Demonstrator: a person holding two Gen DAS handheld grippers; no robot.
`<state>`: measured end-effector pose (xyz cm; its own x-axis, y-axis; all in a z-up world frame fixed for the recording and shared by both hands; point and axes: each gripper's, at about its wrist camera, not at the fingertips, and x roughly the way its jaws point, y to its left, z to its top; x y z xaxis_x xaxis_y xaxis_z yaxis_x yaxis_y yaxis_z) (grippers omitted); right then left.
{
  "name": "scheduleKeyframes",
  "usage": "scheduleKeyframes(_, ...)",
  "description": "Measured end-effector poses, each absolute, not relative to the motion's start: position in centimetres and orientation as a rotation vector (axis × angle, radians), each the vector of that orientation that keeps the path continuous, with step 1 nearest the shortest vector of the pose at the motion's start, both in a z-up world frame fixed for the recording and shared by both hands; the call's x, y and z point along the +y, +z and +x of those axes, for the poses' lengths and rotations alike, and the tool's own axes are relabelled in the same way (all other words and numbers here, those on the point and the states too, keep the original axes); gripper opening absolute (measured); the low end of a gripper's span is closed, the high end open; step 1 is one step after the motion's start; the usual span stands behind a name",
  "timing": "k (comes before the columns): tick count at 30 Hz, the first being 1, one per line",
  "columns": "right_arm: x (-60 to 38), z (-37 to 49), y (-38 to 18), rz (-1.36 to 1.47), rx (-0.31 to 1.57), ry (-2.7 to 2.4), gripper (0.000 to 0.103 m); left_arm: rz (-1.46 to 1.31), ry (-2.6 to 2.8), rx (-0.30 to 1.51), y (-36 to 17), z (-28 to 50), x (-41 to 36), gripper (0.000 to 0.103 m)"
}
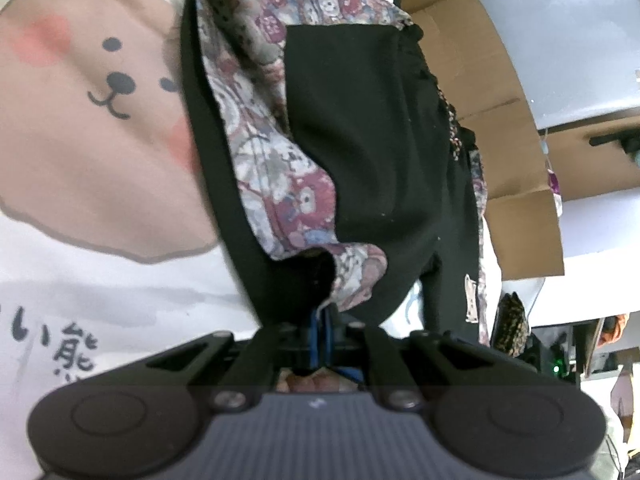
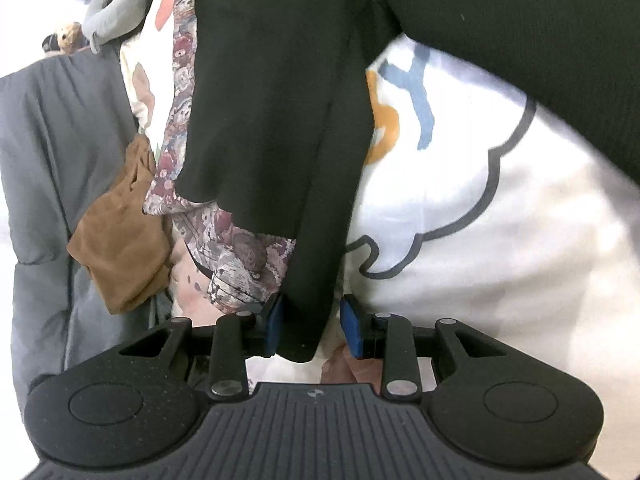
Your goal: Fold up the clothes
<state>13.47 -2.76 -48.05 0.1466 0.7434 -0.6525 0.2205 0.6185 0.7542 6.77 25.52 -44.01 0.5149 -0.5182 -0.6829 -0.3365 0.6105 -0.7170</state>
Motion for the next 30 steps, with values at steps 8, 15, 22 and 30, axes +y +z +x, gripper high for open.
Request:
scheduleKeyframes(8, -2.7, 13.6, -48.9, 0.910, 1.413, 0.437, 0.001, -0.929, -0.120, 1.101, -43.9, 6.4, 25.9, 0.000)
scheduleKeyframes(15, -3.0, 13.7, -46.8, 0.783, 1.411, 0.456, 0.000, -0.801, -0.067, 1.080, -42.4, 7.5, 27.3, 0.011)
scheduleKeyframes(22, -3.9, 14.4, -44.5, 0.669, 1.431, 0.441, 0.000, -0.635, 0.031, 1.020, -40.8, 9.6, 30.1, 0.022)
scheduleKeyframes(30, -5.7, 15.3, -43.3, 0.558, 1.438, 0.394, 0.000, -0.526, 0.192, 0.939, -39.8, 12.0, 33.8, 0.047)
